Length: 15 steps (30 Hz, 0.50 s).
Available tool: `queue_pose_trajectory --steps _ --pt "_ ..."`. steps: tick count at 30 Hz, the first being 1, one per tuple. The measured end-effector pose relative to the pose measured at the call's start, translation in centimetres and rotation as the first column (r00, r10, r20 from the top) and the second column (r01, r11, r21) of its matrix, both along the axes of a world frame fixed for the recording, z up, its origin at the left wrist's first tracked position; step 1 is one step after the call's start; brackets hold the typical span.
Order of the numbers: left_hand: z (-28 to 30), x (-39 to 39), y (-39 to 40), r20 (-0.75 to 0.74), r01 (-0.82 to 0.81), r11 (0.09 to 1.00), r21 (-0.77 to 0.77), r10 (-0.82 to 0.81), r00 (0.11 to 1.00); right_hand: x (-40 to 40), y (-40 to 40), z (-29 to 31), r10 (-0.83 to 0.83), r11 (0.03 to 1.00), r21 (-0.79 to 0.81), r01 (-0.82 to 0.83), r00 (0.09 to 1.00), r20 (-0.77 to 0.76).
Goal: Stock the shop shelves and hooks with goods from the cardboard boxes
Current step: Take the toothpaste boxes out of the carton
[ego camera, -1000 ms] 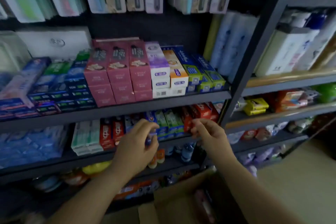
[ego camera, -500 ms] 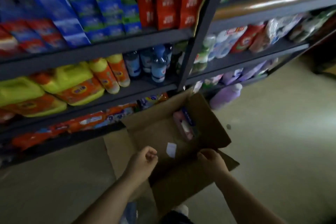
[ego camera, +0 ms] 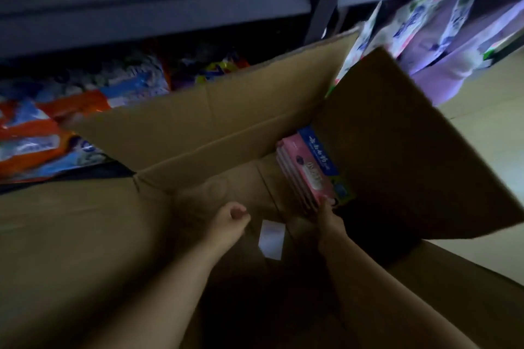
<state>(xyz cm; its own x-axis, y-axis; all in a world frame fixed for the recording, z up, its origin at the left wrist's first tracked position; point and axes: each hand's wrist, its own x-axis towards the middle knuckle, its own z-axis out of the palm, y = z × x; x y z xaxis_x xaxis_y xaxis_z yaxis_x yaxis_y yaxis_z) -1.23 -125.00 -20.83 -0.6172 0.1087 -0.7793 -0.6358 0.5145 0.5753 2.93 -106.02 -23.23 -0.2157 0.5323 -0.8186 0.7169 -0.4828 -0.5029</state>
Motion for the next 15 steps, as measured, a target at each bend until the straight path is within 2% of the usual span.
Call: queue_pose_trajectory --steps 4,7,9,12,15 --pt "-4.2 -0.6 0.5 0.018 -0.026 1.000 0.013 0.025 1.000 -0.6 0.5 -4.6 -0.196 0.976 -0.123 0.181 0.973 -0.120" --pt "-4.4 0.4 0.5 0.039 -0.029 0.999 0.022 0.028 0.999 0.2 1.2 -5.8 -0.165 0.986 -0.048 0.162 0.985 -0.055" --pt "-3.9 1.1 0.6 0.041 -0.030 0.999 0.036 0.029 0.999 0.4 1.9 -5.7 -0.170 0.984 -0.056 0.167 0.984 -0.054" --pt "-3.4 0.9 1.0 0.020 -0.051 0.995 0.082 0.049 0.999 0.5 2.5 -5.2 -0.206 0.964 -0.196 0.177 0.969 -0.137" --pt "-3.4 0.3 2.1 0.003 -0.094 0.987 0.132 0.094 0.996 0.8 2.3 -4.1 -0.150 0.952 -0.297 0.079 0.963 -0.223"
